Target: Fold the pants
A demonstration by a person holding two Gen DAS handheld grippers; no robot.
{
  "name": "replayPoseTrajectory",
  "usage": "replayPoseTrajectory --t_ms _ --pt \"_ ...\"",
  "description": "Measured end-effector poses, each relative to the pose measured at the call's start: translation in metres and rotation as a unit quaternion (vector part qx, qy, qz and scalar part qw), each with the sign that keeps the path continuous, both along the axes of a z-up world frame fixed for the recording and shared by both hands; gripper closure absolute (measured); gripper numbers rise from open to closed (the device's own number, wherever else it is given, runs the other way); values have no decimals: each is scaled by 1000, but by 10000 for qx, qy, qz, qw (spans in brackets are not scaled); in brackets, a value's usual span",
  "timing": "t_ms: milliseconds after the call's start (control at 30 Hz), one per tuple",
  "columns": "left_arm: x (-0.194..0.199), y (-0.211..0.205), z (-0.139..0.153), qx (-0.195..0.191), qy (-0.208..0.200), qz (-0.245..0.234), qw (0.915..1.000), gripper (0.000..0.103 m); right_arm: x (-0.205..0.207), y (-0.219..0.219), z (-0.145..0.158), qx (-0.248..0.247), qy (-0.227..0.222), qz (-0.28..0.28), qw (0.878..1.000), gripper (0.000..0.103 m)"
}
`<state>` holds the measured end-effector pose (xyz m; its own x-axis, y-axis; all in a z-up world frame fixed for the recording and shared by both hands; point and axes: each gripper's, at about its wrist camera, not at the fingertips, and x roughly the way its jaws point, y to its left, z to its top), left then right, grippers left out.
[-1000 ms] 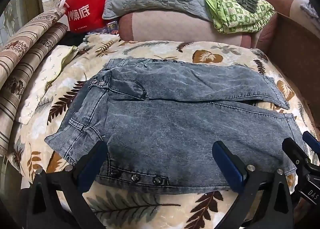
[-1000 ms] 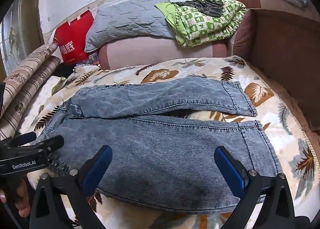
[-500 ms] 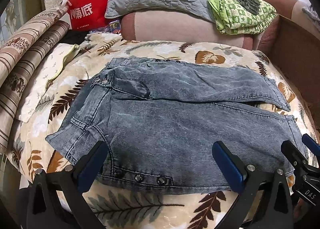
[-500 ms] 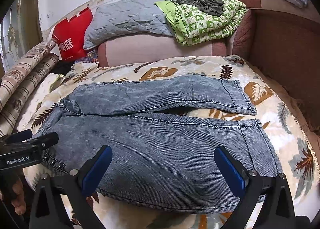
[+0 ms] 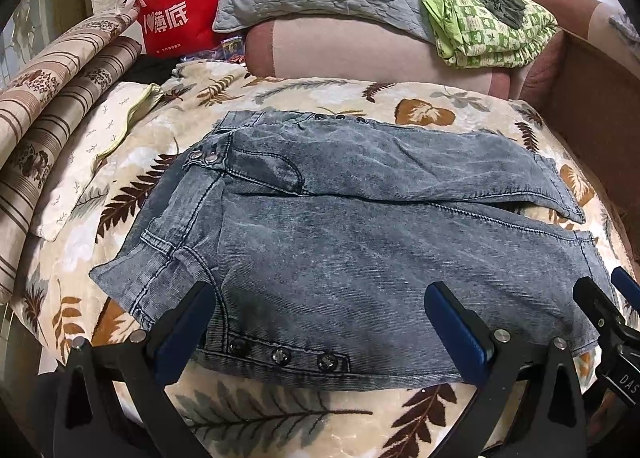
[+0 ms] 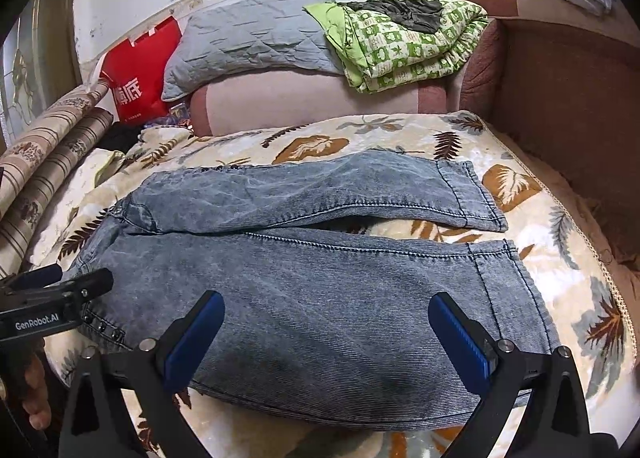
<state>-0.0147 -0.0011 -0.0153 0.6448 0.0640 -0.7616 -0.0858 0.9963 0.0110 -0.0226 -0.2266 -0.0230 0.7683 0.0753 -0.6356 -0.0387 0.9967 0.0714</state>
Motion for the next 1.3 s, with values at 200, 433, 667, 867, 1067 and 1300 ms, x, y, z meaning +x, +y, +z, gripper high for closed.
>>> replayPoseTrajectory --t_ms 200,433,667,867,1067,1300 --pt "-1 -1 2 -4 -22 13 10000 0 0 -1 1 0 -14 -5 10000 0" --pt "-3 0 3 30 -23 38 10000 0 -3 -4 2 55 -50 3 10000 0" --pt "-2 6 0 -13 1 62 10000 0 0 0 1 15 -38 16 10000 0" --pt "-2 8 -2 -9 34 90 10000 0 0 1 0 9 -21 -2 10000 0" --pt "-3 7 -1 26 41 92 9999 0 0 0 0 34 -12 11 10000 0" --pt "-5 9 0 39 28 84 10000 0 -1 0 0 35 -16 13 10000 0"
